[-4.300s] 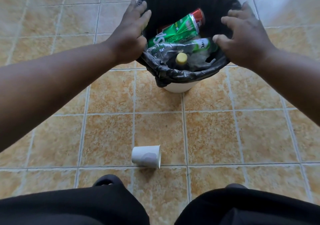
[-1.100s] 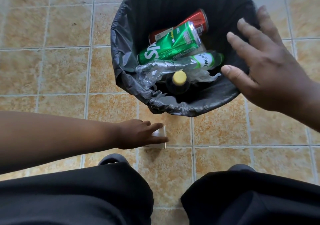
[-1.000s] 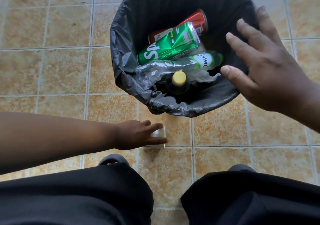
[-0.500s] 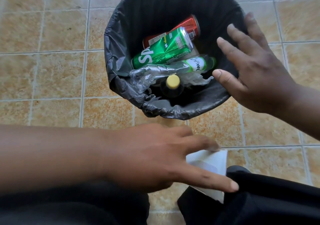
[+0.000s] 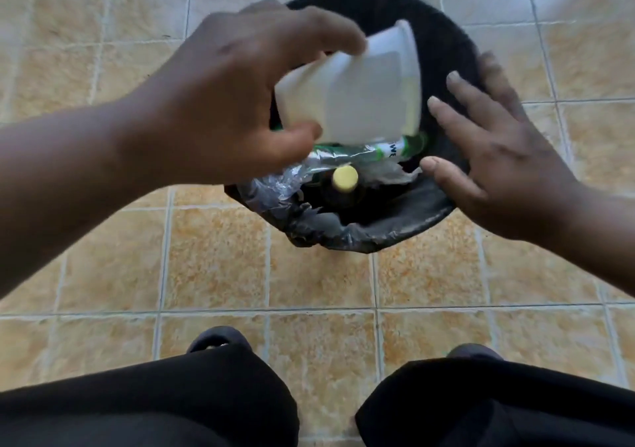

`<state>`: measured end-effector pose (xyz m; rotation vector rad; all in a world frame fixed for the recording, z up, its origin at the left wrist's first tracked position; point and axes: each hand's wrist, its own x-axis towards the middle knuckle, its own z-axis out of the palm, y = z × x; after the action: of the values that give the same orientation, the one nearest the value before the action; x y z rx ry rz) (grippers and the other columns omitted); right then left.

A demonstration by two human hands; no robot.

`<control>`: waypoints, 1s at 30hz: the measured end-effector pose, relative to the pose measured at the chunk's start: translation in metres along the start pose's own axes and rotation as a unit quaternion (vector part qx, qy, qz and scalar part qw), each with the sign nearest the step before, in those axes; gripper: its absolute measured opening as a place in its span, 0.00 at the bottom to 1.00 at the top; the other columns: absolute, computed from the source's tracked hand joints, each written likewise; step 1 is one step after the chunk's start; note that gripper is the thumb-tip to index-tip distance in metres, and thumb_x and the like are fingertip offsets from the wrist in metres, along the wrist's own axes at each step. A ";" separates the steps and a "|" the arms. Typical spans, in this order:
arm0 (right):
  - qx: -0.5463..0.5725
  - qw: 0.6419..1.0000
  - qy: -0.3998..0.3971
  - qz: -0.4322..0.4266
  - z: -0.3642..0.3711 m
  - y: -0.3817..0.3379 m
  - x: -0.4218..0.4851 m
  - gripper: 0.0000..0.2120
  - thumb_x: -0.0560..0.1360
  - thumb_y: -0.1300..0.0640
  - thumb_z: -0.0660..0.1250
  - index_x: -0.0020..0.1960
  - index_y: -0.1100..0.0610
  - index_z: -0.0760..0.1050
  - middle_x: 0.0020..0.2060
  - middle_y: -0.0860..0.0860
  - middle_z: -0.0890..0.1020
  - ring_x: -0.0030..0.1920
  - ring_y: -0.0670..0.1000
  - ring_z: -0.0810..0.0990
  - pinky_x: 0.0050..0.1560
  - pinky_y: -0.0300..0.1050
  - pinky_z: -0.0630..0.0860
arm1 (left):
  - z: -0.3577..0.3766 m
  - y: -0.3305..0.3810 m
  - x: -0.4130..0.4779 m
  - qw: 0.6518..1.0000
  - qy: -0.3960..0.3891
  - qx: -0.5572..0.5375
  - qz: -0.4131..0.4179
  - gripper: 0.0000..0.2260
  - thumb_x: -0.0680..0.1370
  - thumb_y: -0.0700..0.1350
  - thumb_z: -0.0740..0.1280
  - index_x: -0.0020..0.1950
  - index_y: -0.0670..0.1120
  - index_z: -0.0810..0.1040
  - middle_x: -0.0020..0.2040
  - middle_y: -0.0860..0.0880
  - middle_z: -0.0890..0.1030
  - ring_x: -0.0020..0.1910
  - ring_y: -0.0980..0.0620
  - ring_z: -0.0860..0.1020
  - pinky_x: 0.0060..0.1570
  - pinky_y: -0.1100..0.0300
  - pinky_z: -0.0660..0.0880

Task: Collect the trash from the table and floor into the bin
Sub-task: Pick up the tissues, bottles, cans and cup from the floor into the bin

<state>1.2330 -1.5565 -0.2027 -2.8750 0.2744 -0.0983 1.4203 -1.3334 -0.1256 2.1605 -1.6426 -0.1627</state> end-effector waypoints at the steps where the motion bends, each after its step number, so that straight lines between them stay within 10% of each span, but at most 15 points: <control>1: 0.006 1.000 -0.007 0.005 0.001 0.000 0.000 0.36 0.78 0.39 0.53 0.75 0.64 0.64 0.76 0.63 0.61 0.80 0.60 0.44 0.77 0.55 0.50 | 0.001 -0.009 0.002 1.000 0.016 -0.001 0.000 0.27 0.71 0.51 0.67 0.70 0.44 0.73 0.61 0.42 0.80 0.54 0.47 0.77 0.52 0.48 0.77; 9: -0.002 1.000 -0.004 0.000 0.001 -0.001 0.000 0.36 0.78 0.39 0.54 0.75 0.64 0.64 0.77 0.62 0.60 0.80 0.59 0.43 0.77 0.58 0.53 | 0.035 -0.052 0.001 0.995 0.039 0.048 -0.074 0.22 0.73 0.41 0.71 0.66 0.42 0.73 0.70 0.40 0.73 0.69 0.41 0.72 0.66 0.45 0.71; 22: 0.012 1.000 -0.007 0.001 -0.001 0.002 0.000 0.37 0.77 0.37 0.55 0.76 0.62 0.64 0.77 0.60 0.61 0.80 0.57 0.45 0.76 0.57 0.54 | 0.036 -0.054 -0.001 0.989 0.026 0.112 -0.097 0.31 0.75 0.53 0.66 0.74 0.38 0.68 0.69 0.38 0.74 0.69 0.39 0.71 0.67 0.44 0.69; 30: 0.130 0.980 0.131 0.067 -0.022 0.019 0.023 0.23 0.77 0.48 0.66 0.68 0.57 0.74 0.63 0.56 0.77 0.60 0.55 0.78 0.58 0.56 0.78 | 0.029 -0.071 -0.002 0.981 0.084 0.102 -0.141 0.27 0.76 0.51 0.67 0.72 0.39 0.71 0.66 0.38 0.73 0.64 0.38 0.71 0.62 0.50 0.69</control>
<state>1.2498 -1.5844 -0.1851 -2.5723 0.4660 -0.4560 1.4735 -1.3237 -0.1802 2.4799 -1.3036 0.1098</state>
